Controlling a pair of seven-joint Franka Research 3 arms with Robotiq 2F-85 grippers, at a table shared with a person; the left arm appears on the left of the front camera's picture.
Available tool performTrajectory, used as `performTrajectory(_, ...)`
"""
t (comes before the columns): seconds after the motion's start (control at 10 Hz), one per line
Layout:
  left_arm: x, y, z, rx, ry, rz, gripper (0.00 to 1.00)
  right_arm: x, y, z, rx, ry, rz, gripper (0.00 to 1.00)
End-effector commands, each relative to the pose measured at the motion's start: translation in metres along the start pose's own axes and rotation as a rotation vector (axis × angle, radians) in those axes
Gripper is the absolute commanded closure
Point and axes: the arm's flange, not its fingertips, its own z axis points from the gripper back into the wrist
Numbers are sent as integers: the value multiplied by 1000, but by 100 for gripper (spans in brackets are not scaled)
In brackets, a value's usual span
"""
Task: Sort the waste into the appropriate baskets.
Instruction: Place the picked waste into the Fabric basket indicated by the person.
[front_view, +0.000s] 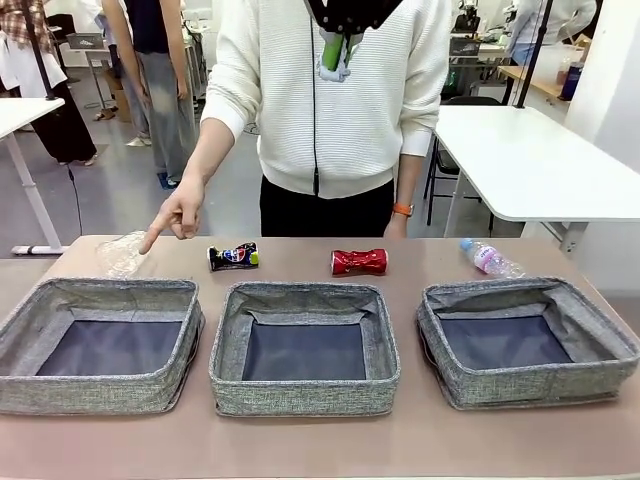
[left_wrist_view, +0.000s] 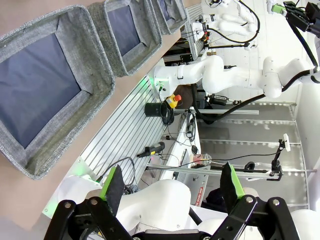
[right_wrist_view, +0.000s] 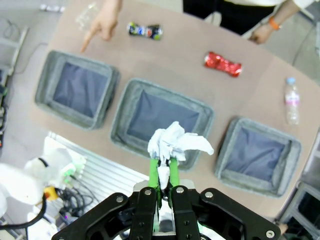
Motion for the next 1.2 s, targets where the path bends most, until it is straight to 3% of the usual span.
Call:
performTrajectory(0.0, -4, 0, -2, 9, 5, -19, 0, -2, -2, 1, -8, 1, -9, 93)
performTrajectory(0.1, -4, 0, -2, 9, 5, -19, 0, 0, 0, 0, 0, 0, 0, 93)
performTrajectory(0.2, -4, 0, -2, 9, 5, -19, 0, 23, 21, -51, 83, 14, 132, 93)
performTrajectory(0.3, -4, 0, -2, 9, 5, -19, 0, 43, 53, -108, 217, 26, 260, 93)
performTrajectory(0.4, -4, 0, -2, 9, 5, -19, 0, 55, 91, -163, 199, 88, 329, 93)
performTrajectory(0.5, -4, 0, -2, 9, 5, -19, 0, 54, 131, -208, 273, 130, 436, 93)
performTrajectory(0.6, -4, 0, -2, 9, 5, -19, 0, 45, 167, -237, 285, 130, 521, 93)
performTrajectory(0.7, -4, 0, -2, 9, 5, -19, 0, 43, 176, -230, 307, 101, 523, 93)
performTrajectory(0.8, -4, 0, -2, 9, 5, -19, 0, 26, 153, -245, 280, 130, 420, 93)
performTrajectory(0.9, -4, 0, -2, 9, 5, -19, 0, 26, 153, -245, 280, 130, 420, 93)
performTrajectory(1.0, -4, 0, -2, 9, 5, -19, 0, 21, 187, -278, 315, 150, 484, 93)
performTrajectory(1.1, -4, 0, -2, 9, 5, -19, 0, 14, 193, -285, 297, 97, 585, 93)
